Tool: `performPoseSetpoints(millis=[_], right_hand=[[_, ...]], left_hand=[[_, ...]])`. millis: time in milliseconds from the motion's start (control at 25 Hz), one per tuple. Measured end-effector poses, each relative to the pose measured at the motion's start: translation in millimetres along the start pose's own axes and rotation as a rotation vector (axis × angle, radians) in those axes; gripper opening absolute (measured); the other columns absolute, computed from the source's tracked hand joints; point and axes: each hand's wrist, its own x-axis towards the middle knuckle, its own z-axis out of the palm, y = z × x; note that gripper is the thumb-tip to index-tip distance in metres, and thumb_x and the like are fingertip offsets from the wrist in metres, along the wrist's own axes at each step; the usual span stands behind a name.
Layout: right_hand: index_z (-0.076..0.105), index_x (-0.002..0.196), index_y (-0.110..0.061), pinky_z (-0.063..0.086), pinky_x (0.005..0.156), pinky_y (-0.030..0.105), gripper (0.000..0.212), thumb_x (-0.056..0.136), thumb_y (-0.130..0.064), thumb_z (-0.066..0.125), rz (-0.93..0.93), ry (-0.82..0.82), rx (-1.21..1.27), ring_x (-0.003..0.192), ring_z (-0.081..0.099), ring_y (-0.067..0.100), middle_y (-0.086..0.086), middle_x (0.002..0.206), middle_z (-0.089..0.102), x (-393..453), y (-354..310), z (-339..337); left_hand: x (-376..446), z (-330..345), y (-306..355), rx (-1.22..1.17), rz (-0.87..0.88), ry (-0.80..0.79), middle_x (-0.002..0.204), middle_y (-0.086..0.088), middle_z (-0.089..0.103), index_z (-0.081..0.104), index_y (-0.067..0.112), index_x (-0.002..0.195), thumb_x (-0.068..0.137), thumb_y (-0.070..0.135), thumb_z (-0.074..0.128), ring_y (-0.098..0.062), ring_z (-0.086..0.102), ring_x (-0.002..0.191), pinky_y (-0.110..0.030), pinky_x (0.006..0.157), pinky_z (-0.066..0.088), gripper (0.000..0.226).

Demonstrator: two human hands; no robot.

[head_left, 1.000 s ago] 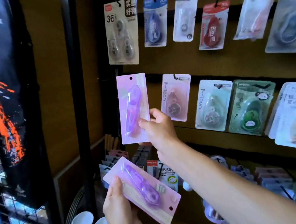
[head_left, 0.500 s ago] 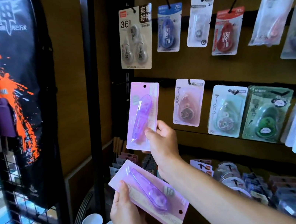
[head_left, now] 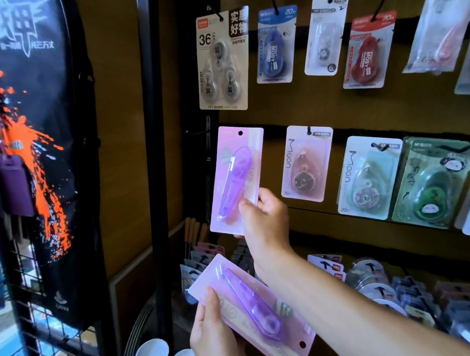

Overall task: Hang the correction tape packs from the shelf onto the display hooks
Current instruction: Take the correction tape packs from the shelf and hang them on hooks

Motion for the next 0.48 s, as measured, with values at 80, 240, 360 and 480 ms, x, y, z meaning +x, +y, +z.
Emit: performPoseSetpoints(millis=[80,240,360,480], right_hand=[[0.058,0.079,-0.008,0.054,0.060,0.047,0.013,0.075,-0.018,0.051,0.016,0.010,-0.008,0.063,0.050,0.018,0.014,0.076,0.068,-1.2,2.2,-4.4],[0.055,0.085,0.004,0.041,0.044,0.023,0.012,0.081,-0.006,0.051,0.070,-0.008,-0.048,0.061,0.040,0.017,0.008,0.069,0.055,8.8,1.5,-7.8],[0.055,0.091,0.006,0.043,0.040,0.026,0.018,0.080,-0.007,0.049,0.116,0.034,-0.154,0.059,0.042,0.018,0.016,0.075,0.060,33.5,3.0,-5.3],[0.060,0.086,-0.002,0.058,0.048,0.035,0.010,0.086,-0.010,0.055,0.223,0.074,-0.155,0.061,0.054,0.022,0.019,0.092,0.067,59.4,-0.8,-8.6]], left_hand=[[0.7,-0.2,-0.6,0.004,0.003,0.003,0.102,-0.024,0.072,0.070,0.007,0.109,0.094,0.031,0.054,-0.042,0.066,0.101,-0.059,0.097,0.046,0.032],[1.6,-1.2,-2.1,0.032,0.013,-0.014,0.101,-0.026,0.071,0.070,0.005,0.107,0.094,0.033,0.054,-0.043,0.067,0.099,-0.058,0.097,0.047,0.034],[0.5,-1.9,-4.2,0.048,-0.002,-0.040,0.104,-0.028,0.070,0.069,0.004,0.109,0.093,0.035,0.054,-0.045,0.065,0.101,-0.059,0.098,0.045,0.037],[-0.4,-1.5,-0.7,0.047,-0.001,-0.067,0.104,-0.026,0.070,0.069,0.006,0.110,0.093,0.035,0.055,-0.044,0.066,0.102,-0.060,0.098,0.045,0.037]])
